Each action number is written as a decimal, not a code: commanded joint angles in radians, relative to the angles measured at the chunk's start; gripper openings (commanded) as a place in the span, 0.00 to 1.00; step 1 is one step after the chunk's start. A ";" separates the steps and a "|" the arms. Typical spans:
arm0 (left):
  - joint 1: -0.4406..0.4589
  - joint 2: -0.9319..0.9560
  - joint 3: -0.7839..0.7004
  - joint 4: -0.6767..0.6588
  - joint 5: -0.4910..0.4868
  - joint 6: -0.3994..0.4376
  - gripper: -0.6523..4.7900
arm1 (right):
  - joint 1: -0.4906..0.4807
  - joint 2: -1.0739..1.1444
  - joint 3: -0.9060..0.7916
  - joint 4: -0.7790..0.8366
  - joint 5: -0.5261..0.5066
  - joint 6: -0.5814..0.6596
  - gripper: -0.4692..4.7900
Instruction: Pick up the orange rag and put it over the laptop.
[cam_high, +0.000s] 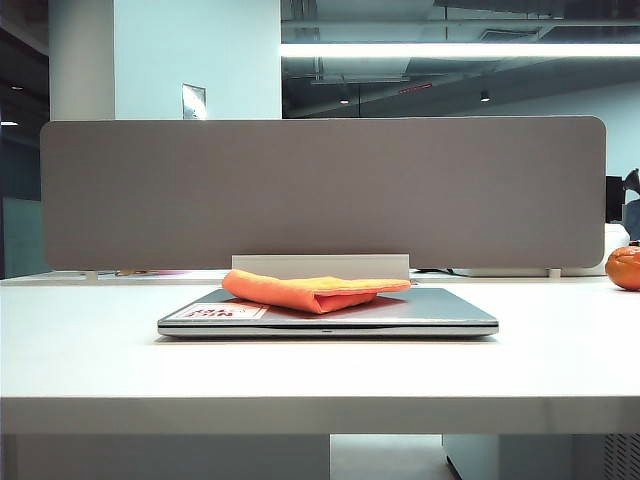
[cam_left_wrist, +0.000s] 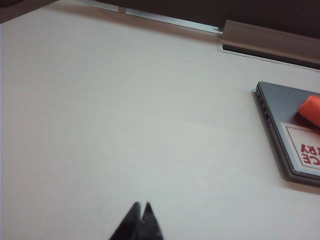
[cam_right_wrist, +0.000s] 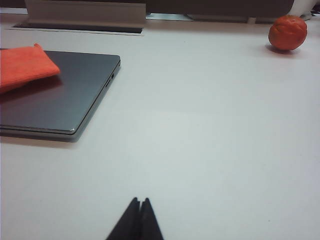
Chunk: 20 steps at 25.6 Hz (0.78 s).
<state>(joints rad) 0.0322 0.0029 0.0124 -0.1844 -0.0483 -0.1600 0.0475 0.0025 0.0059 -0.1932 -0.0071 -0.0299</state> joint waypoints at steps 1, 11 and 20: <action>-0.001 0.001 -0.005 -0.010 -0.007 0.045 0.11 | 0.001 -0.001 -0.003 0.010 0.005 0.003 0.08; -0.071 0.002 -0.005 -0.015 0.026 0.150 0.11 | 0.001 -0.001 -0.003 0.010 0.005 0.003 0.08; -0.075 0.006 -0.004 -0.004 0.026 0.145 0.11 | 0.001 -0.001 -0.003 0.010 0.005 0.003 0.08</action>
